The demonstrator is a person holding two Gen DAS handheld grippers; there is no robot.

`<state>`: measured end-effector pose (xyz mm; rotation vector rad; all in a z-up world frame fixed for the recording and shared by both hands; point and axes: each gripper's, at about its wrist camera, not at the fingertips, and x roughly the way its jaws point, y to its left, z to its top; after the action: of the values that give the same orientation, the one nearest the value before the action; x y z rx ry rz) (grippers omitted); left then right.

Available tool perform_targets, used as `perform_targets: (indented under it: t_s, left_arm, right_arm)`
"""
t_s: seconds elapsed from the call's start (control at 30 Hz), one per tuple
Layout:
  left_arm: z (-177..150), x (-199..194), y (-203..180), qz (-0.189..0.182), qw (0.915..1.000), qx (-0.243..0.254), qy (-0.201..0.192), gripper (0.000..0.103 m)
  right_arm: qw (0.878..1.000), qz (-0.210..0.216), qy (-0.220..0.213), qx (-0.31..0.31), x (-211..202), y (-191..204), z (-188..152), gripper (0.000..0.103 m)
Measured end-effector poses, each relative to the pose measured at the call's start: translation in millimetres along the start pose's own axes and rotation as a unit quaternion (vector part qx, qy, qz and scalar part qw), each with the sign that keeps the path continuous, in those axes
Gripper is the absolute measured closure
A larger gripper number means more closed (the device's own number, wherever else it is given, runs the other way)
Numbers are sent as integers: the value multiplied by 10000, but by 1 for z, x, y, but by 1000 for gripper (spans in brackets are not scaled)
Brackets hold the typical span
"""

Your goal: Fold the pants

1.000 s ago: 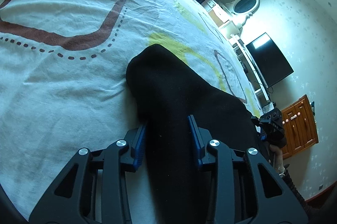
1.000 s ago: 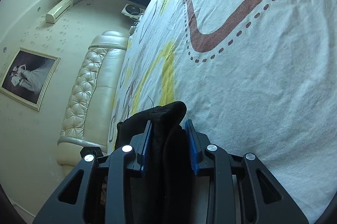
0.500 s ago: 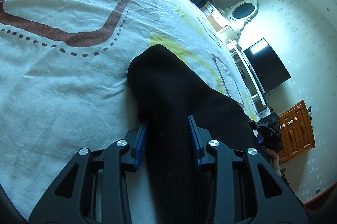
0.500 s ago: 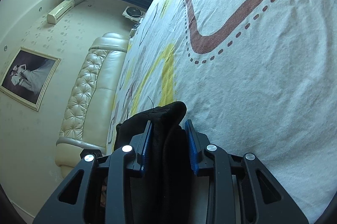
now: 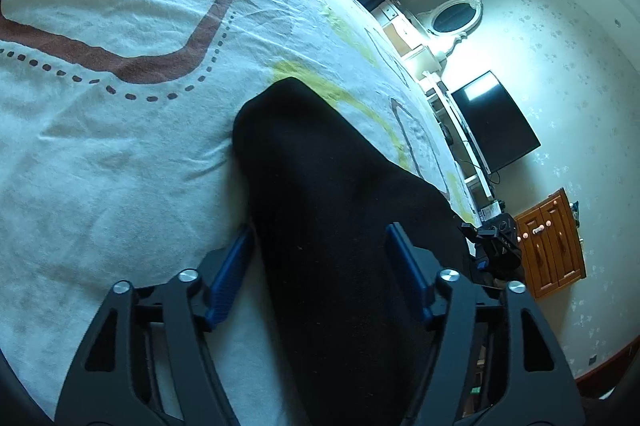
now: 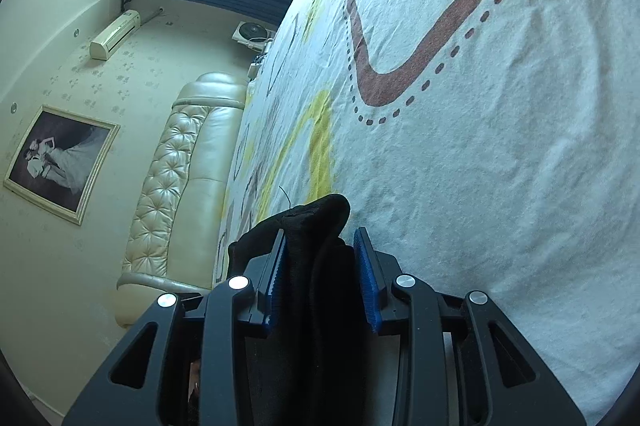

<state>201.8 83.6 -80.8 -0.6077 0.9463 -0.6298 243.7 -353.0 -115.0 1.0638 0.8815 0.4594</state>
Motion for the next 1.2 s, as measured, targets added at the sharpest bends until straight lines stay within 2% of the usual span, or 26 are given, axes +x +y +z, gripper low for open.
perform_targets:
  t_s: [0.03, 0.1, 0.13, 0.2, 0.3, 0.37, 0.43, 0.57, 0.67, 0.77, 0.83, 0.97, 1.1, 1.2]
  left_arm:
    - [0, -1, -4, 4, 10000, 28, 4, 11]
    - [-1, -3, -10, 206, 9998, 9, -8, 6]
    - [-2, -3, -11, 363, 9993, -47, -3, 6]
    - [-4, -6, -13, 634, 9978, -204, -29, 6]
    - [-11, -16, -18, 1224, 9918, -347, -138, 6]
    - [-19, -25, -26, 1809, 9830, -244, -180, 6]
    - [-30, -35, -33, 2397, 9704, -118, -264, 6]
    - [-59, -59, -60, 3019, 9519, 214, -481, 6]
    - [-79, -72, -85, 3339, 9396, 431, -624, 6]
    - [-98, -85, -112, 3404, 9346, 540, -881, 6]
    - [-110, -92, -127, 3277, 9385, 510, -964, 6]
    - [-133, -96, -155, 3077, 9441, 589, -1026, 6]
    - [-149, -94, -168, 3046, 9412, 886, -1160, 6]
    - [-155, -87, -172, 3165, 9365, 1058, -1076, 6]
  right_arm:
    - [10000, 46, -42, 77, -4, -2, 0, 66]
    - [9996, 102, -132, 212, -15, -6, -1, 58]
    - [9995, 91, -183, 251, -21, -7, -2, 55]
    - [9994, 19, -258, 216, -32, -4, -6, 39]
    - [9987, -376, -340, 1, -50, 7, -18, 21]
    - [9954, -872, -349, -201, -61, 15, -30, 18]
    - [9879, -1467, -276, -425, -68, 22, -45, 18]
    - [9632, -2432, -345, -1096, -85, 43, -82, 18]
    - [9493, -2742, -251, -1517, -94, 58, -111, 18]
    - [9262, -3130, -136, -2095, -93, 77, -136, 18]
    - [9129, -3245, -41, -2477, -89, 91, -154, 18]
    - [9041, -3237, -182, -2784, -86, 116, -177, 18]
    - [8936, -3313, -357, -3008, -80, 133, -196, 18]
    - [8881, -3254, -226, -3238, -71, 141, -208, 18]
